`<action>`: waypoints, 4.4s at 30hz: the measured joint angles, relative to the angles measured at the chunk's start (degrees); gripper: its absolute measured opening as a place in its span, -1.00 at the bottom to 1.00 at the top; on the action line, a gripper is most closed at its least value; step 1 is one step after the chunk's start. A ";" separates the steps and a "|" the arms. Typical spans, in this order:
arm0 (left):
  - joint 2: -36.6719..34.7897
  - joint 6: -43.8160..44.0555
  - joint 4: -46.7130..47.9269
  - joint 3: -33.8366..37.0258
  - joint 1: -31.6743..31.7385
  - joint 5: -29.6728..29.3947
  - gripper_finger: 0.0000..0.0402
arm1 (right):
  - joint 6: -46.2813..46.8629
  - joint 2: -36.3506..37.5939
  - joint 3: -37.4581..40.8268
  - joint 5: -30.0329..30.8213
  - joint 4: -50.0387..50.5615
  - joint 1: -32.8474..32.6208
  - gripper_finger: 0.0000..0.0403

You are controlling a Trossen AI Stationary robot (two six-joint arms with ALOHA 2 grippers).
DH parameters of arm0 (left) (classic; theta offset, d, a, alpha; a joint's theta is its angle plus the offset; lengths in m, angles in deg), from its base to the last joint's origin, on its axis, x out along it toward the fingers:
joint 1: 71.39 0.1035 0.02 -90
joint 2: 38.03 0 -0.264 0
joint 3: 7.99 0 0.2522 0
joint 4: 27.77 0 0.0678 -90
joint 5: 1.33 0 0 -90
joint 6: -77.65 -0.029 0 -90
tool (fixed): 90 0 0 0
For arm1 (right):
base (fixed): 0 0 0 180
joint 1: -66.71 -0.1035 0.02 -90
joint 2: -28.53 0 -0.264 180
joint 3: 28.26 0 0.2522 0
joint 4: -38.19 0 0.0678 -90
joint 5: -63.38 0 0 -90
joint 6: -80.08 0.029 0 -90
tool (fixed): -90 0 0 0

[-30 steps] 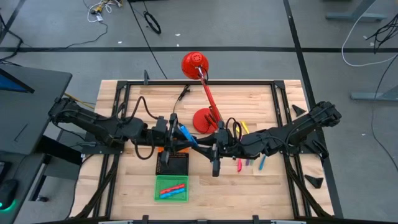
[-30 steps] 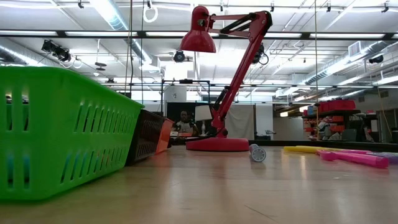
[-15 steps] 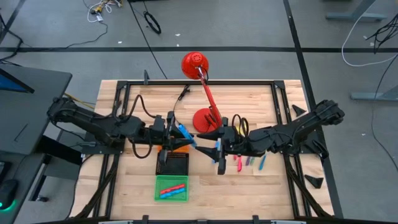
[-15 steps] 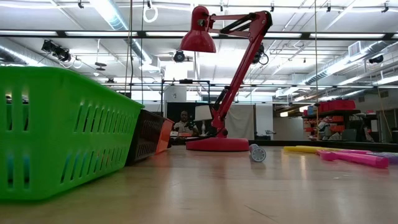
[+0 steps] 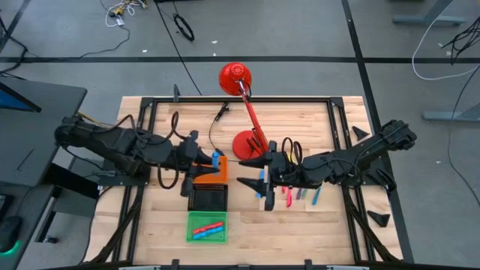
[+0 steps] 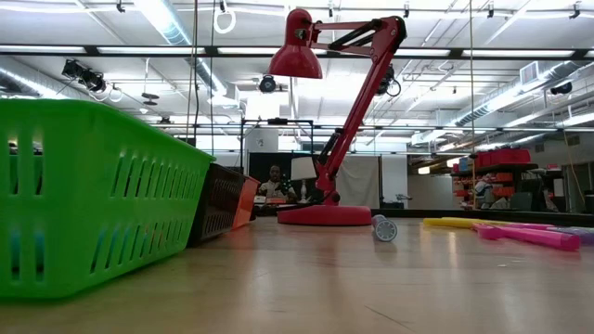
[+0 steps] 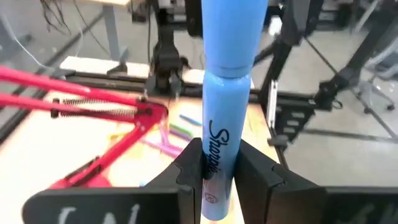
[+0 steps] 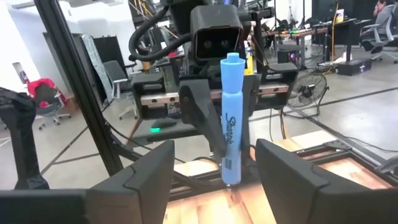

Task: Pick & Place Markers
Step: Put the right blue highlighter into the green bin

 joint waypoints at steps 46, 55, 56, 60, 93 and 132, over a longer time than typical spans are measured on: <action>17.13 15.00 54.72 -3.14 -1.28 26.61 -0.66 | -7.22 0.21 0.00 0.13 -6.34 0.17 0.14; 23.76 16.27 53.64 -6.39 -5.05 26.20 -0.66 | -7.19 0.19 0.00 0.13 -8.27 0.17 0.14; 24.85 16.11 53.43 -7.41 -5.20 26.11 -0.66 | -7.18 0.19 0.00 0.13 -8.69 0.17 0.14; 29.30 15.86 53.18 -12.06 -5.35 25.26 -0.66 | -7.12 0.19 0.00 0.13 -9.54 0.17 0.14; 49.05 18.79 44.72 -23.71 -8.85 22.36 -0.66 | -7.30 0.19 0.00 0.11 -12.16 0.12 0.14; 49.83 19.55 34.12 -11.53 -9.21 26.17 -0.07 | -8.57 0.17 0.00 0.11 -9.40 0.11 0.14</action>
